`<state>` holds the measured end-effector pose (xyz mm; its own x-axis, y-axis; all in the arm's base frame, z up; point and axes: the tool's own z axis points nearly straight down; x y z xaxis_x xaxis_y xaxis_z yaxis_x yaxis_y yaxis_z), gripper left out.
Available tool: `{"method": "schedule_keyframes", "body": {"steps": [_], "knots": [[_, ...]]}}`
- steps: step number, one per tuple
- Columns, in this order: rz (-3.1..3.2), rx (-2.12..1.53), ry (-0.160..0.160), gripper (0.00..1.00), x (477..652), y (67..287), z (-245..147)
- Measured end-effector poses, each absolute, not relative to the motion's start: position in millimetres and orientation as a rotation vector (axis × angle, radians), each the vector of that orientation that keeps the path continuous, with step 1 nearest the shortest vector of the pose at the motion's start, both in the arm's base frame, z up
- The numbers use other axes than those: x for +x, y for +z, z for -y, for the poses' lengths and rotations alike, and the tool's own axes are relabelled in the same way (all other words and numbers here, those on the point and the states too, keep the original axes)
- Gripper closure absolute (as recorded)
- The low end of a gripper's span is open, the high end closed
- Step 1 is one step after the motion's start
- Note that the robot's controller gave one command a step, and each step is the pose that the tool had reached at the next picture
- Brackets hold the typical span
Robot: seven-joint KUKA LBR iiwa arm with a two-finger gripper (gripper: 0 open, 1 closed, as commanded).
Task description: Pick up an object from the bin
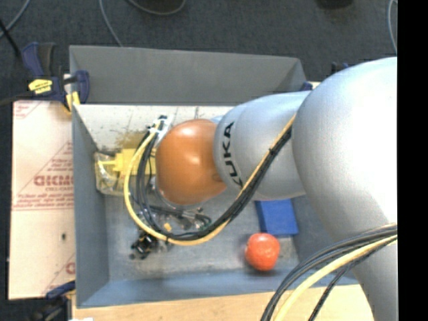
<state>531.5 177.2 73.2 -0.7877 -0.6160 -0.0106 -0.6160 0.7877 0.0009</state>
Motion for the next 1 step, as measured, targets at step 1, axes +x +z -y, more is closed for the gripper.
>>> {"method": "schedule_keyframes", "body": {"steps": [1], "knots": [[-2.960,-1.019,0.008,1.00,531.3,76.1,-177.0]]}}
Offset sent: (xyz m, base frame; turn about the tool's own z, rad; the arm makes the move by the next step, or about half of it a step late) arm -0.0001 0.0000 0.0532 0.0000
